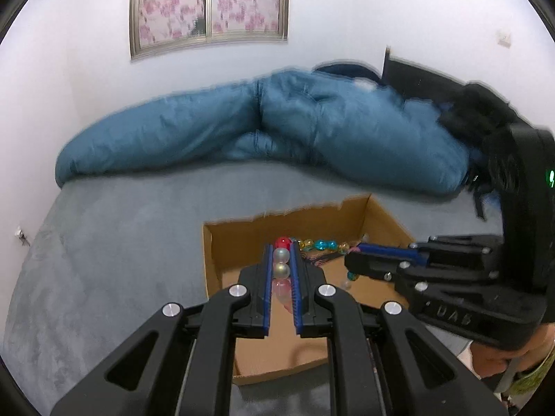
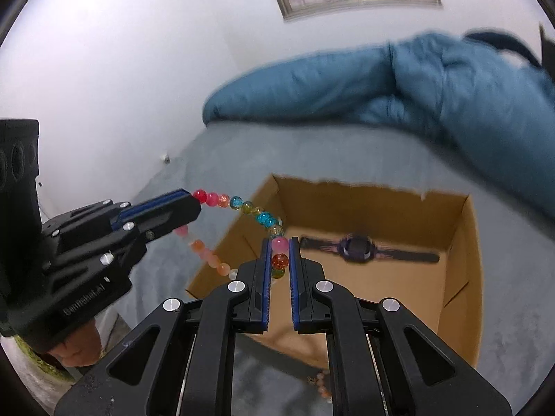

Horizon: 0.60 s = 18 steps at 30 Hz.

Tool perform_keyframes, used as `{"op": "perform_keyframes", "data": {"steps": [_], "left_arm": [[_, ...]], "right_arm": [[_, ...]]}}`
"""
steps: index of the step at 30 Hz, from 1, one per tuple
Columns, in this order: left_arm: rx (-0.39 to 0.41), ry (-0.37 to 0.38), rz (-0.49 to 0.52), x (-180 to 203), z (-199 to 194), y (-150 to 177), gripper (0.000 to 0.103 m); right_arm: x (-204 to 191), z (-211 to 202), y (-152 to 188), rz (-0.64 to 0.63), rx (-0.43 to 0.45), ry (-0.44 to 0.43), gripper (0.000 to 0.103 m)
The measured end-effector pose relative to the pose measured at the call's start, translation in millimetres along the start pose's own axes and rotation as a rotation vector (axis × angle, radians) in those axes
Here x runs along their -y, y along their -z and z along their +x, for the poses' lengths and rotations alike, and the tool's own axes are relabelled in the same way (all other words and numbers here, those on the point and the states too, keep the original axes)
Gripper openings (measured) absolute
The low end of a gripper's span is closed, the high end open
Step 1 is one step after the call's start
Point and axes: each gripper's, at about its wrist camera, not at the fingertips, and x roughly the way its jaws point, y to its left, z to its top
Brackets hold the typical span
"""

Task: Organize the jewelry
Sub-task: 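Lift the bracelet with the left tool and carry it into the box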

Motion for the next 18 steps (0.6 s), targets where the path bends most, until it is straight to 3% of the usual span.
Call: {"op": "perform_keyframes", "data": {"steps": [6, 12, 18], "left_arm": [[-0.171, -0.031, 0.015, -7.8, 55.8, 9.0, 0.009], [-0.314, -0.083, 0.064, -11.1, 94.1, 25.1, 0.009], [-0.360, -0.125, 0.127, -8.8, 110.8, 32.5, 0.010]], "right_arm": [[30.9, 61.2, 3.5, 0.126, -0.239, -0.020, 0.008], [20.9, 101.9, 14.8, 0.112, -0.392, -0.005, 0.008], [11.3, 130.4, 26.2, 0.094, -0.506, 0.023, 0.008]]}}
